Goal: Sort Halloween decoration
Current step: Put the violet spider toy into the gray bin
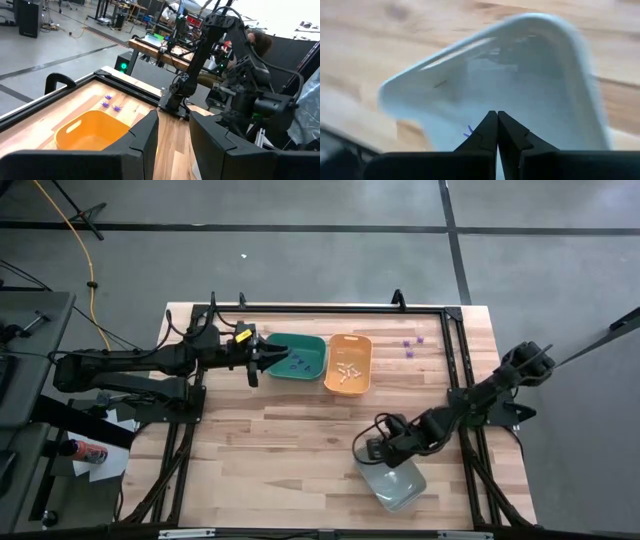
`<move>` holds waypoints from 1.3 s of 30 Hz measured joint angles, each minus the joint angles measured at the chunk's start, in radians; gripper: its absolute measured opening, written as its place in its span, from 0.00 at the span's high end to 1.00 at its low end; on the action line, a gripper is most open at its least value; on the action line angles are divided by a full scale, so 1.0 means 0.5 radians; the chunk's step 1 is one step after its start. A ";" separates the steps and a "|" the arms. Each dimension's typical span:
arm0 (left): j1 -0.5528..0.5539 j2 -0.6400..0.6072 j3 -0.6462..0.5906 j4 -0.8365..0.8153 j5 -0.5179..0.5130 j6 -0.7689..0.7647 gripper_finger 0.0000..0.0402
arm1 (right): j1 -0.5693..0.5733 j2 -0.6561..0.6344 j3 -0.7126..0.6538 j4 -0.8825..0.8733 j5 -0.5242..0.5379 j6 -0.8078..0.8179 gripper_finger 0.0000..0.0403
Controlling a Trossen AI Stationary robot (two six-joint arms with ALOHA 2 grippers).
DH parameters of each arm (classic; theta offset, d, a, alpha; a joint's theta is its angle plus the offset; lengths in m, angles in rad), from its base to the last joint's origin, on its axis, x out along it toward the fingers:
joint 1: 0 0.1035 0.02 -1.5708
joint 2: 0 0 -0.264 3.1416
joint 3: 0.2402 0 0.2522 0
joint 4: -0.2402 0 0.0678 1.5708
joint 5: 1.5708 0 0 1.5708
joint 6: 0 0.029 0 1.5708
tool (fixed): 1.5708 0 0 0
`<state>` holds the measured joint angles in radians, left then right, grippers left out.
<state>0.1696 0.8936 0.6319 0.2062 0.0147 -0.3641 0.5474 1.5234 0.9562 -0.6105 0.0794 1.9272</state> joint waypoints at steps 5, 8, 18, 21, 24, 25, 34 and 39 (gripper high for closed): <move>0.000 0.000 0.000 -0.001 0.000 0.000 0.75 | -0.062 0.000 0.080 0.001 0.000 -0.553 1.00; 0.000 0.000 0.000 -0.001 0.000 0.000 0.75 | -0.108 0.000 0.098 0.000 -0.027 -0.775 0.98; 0.000 0.000 0.000 -0.001 0.000 0.000 0.75 | -0.167 0.000 0.098 -0.029 -0.127 -1.021 0.67; 0.000 0.000 0.000 -0.001 0.000 0.000 0.75 | -0.191 -0.004 0.107 -0.029 -0.184 -1.042 0.61; 0.000 0.000 0.000 -0.002 0.000 0.000 0.75 | -0.203 -0.023 0.172 -0.008 -0.207 -1.165 0.59; 0.000 0.000 0.000 -0.002 -0.001 0.000 0.75 | -0.203 -0.028 0.200 -0.001 -0.212 -1.225 0.59; 0.000 0.000 0.000 -0.004 -0.002 0.103 0.75 | -0.029 -0.030 0.233 0.124 -0.577 -1.467 0.75; 0.000 0.000 0.000 -0.006 -0.002 0.120 0.75 | 0.158 -0.028 0.158 0.193 -0.640 -1.255 0.97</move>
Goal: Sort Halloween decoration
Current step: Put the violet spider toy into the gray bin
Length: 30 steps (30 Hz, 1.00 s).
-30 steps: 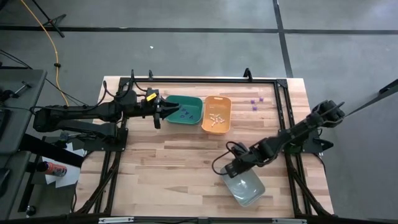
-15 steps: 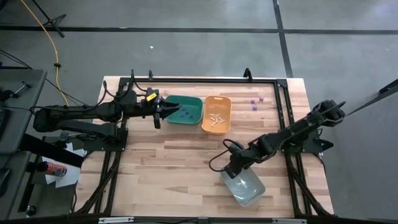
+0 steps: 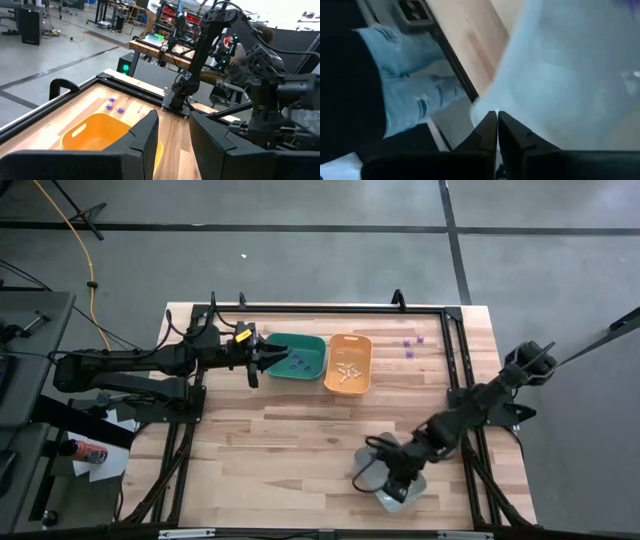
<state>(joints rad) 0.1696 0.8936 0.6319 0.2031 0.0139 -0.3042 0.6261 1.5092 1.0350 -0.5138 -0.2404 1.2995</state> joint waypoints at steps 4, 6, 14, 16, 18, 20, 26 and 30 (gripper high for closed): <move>0.000 0.000 0.000 -0.005 0.000 0.001 0.75 | 0.113 0.025 -0.007 -0.267 0.000 0.263 0.96; 0.000 0.000 0.000 -0.008 0.000 0.002 0.75 | 0.152 0.034 -0.008 -0.397 -0.009 0.377 0.99; 0.000 0.000 0.000 -0.011 0.000 0.003 0.75 | 0.232 0.034 -0.008 -0.680 -0.138 0.493 0.99; 0.000 0.000 0.000 -0.012 0.000 0.003 0.75 | 0.254 0.034 -0.008 -0.756 -0.154 0.491 1.00; 0.000 0.000 0.000 -0.011 0.000 0.003 0.75 | 0.273 0.034 -0.008 -0.838 -0.170 0.490 1.00; 0.000 0.000 0.000 -0.012 0.000 0.002 0.75 | 0.285 0.034 -0.008 -0.922 -0.173 0.490 1.00; 0.000 0.000 0.000 -0.011 -0.004 0.003 0.75 | 0.298 0.034 -0.008 -1.262 -0.143 0.393 1.00; 0.001 0.001 0.000 -0.011 -0.008 0.017 0.75 | 0.292 0.035 -0.008 -1.487 -0.015 0.301 1.00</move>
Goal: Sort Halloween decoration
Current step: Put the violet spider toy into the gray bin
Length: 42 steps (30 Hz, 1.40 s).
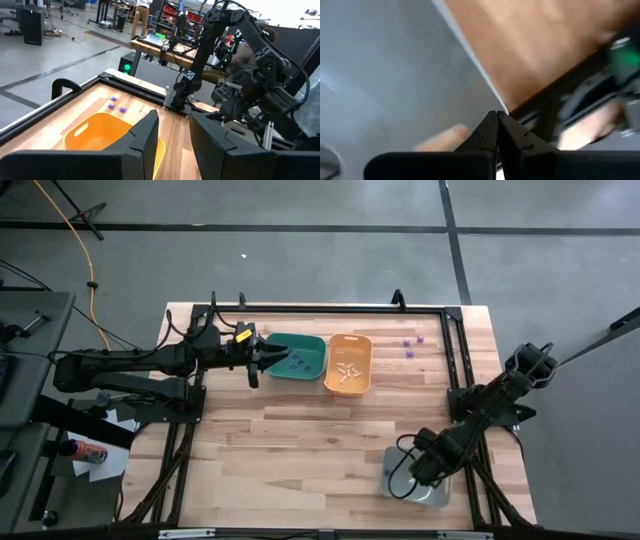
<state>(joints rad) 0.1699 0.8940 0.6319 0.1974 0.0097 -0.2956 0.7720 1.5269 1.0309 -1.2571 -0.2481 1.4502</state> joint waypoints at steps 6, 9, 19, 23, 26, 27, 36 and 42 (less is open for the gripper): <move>0.000 0.000 0.000 0.001 0.000 0.074 0.75 | -0.030 -0.005 0.037 -0.075 0.093 -0.148 1.00; -0.001 0.000 0.000 0.002 0.000 0.074 0.75 | -0.023 -0.052 0.165 -0.075 0.189 -0.235 1.00; -0.001 0.000 0.000 -0.002 0.000 0.075 0.75 | -0.330 -0.544 0.294 -0.054 1.466 -0.044 1.00; 0.000 0.000 0.000 0.000 0.000 0.074 0.75 | -0.680 -0.850 0.012 0.416 1.575 -0.515 1.00; 0.000 0.000 0.000 0.002 0.000 0.071 0.75 | -0.967 -1.087 -0.319 1.125 1.394 -1.081 1.00; -0.001 0.000 0.000 0.002 0.000 0.071 0.75 | -1.071 -1.152 -0.440 1.391 1.296 -1.222 1.00; 0.000 0.000 0.000 0.137 -0.001 0.019 0.75 | -1.808 -1.072 -1.129 3.604 0.445 -1.881 1.00; 0.000 0.000 0.000 0.217 -0.030 -0.035 0.75 | -1.970 -0.846 -0.992 3.794 0.208 -2.230 1.00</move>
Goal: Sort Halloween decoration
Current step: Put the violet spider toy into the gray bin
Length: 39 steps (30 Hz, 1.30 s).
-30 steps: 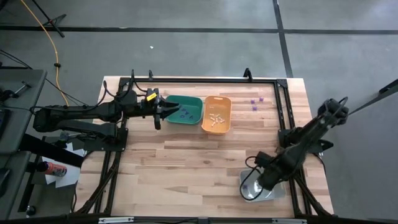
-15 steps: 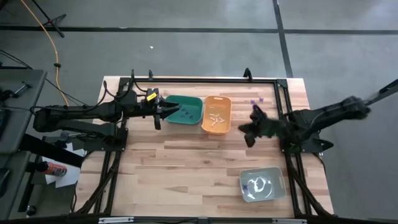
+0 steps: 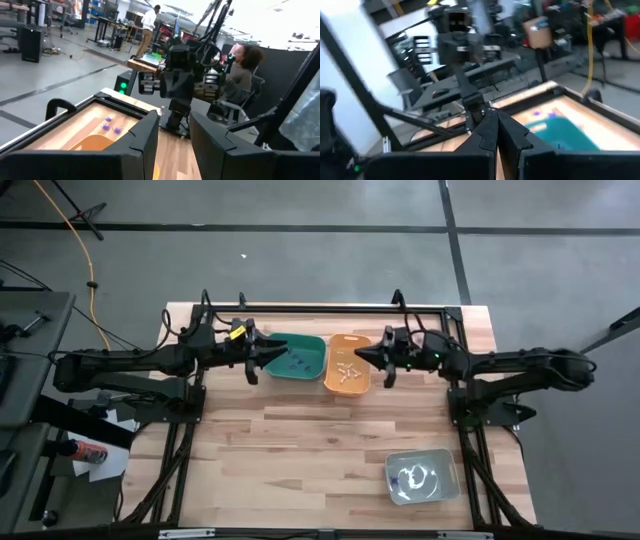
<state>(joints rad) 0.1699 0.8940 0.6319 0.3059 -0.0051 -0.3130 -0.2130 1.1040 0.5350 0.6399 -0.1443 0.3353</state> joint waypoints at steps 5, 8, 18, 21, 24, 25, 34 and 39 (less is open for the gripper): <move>0.000 0.000 0.000 -0.003 -0.010 0.001 0.75 | -0.020 0.118 0.156 -0.047 -0.264 -0.249 1.00; 0.000 0.000 0.000 -0.010 -0.015 0.001 0.75 | -0.020 0.151 0.212 -0.077 -0.298 -0.267 1.00; 0.000 0.000 0.000 -0.112 -0.013 0.002 0.75 | -0.015 0.161 0.253 -0.062 -0.296 -0.171 1.00; 0.000 0.000 0.000 -0.111 -0.013 0.011 0.75 | -0.015 0.161 0.253 -0.062 -0.296 -0.148 1.00; 0.000 0.000 0.000 -0.111 -0.012 0.128 0.75 | -0.015 0.161 0.253 -0.061 -0.296 -0.148 1.00; 0.000 0.000 0.000 -0.111 -0.012 0.179 0.75 | -0.015 0.161 0.253 -0.061 -0.295 -0.148 1.00; 0.095 0.000 0.039 -0.237 -0.093 0.272 0.75 | -0.015 0.161 0.253 -0.061 -0.294 -0.129 1.00; 0.554 0.070 0.411 -1.127 -0.319 0.236 0.75 | -0.015 0.161 0.253 -0.070 -0.250 -0.128 1.00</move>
<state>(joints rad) 0.4467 0.9289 0.8375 -0.2577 -0.1647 -0.1948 -0.2203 1.1847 0.6617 0.6051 -0.2692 0.2714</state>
